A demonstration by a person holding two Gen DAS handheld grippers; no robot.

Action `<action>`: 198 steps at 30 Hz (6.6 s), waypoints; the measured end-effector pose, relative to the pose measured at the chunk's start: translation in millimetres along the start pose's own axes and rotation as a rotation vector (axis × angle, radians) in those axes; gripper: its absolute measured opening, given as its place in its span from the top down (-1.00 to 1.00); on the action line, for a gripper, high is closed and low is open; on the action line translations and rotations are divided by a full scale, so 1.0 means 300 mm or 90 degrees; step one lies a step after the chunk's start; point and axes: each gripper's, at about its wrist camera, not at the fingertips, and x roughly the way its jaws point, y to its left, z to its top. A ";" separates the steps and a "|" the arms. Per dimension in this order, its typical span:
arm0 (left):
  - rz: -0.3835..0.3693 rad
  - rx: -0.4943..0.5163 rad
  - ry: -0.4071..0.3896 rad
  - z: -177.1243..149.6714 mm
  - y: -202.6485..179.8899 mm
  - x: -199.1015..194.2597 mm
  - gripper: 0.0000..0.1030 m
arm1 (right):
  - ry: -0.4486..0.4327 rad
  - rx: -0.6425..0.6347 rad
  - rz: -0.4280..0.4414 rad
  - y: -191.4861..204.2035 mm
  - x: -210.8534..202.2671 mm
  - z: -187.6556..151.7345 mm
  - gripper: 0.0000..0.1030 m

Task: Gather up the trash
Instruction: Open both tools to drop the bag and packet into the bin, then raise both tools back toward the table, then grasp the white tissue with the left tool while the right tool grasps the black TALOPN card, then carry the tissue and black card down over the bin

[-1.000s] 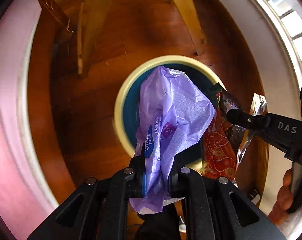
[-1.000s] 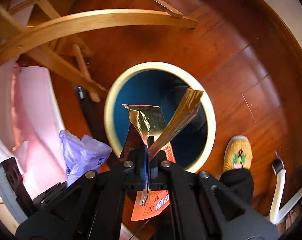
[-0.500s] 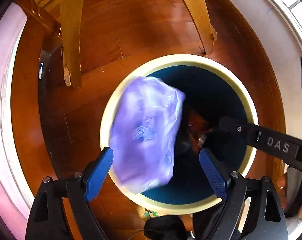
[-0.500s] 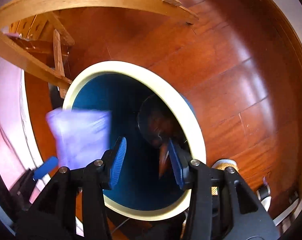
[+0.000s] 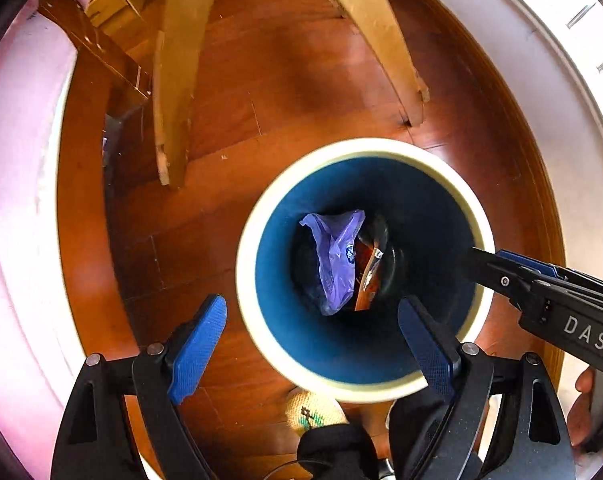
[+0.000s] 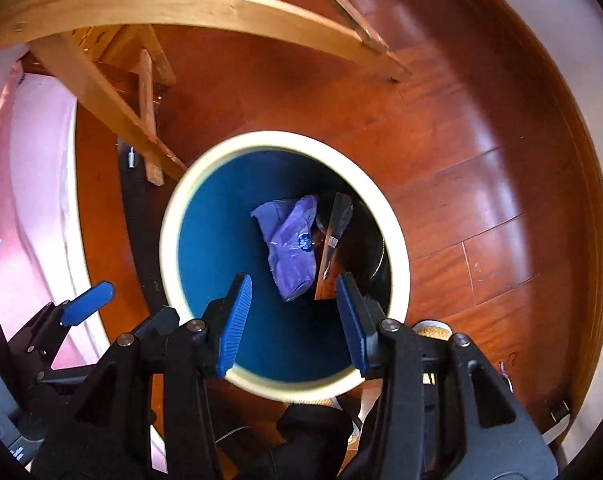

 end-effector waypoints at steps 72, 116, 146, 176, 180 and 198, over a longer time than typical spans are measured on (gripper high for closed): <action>-0.026 -0.184 -0.262 0.677 0.710 -1.594 -0.62 | -0.203 -0.251 0.026 1.151 -1.332 0.567 0.21; -0.169 -0.107 -0.069 0.825 0.979 -1.201 0.50 | -0.020 -0.906 -0.042 1.534 -0.753 0.685 -0.39; -0.180 -0.067 -0.069 0.833 0.901 -1.222 0.49 | -0.030 -0.703 -0.052 1.490 -0.754 0.792 -0.03; -0.137 -0.119 -0.134 0.078 0.140 -1.467 0.49 | -0.148 -0.585 0.084 0.786 -1.336 0.043 0.01; -0.125 -0.113 -0.125 -0.013 0.081 -1.463 0.49 | -0.142 -0.570 0.088 0.722 -1.339 -0.055 0.00; -0.138 -0.092 -0.074 -0.130 0.044 -0.933 0.49 | -0.121 -0.313 0.011 0.443 -0.805 -0.137 -0.02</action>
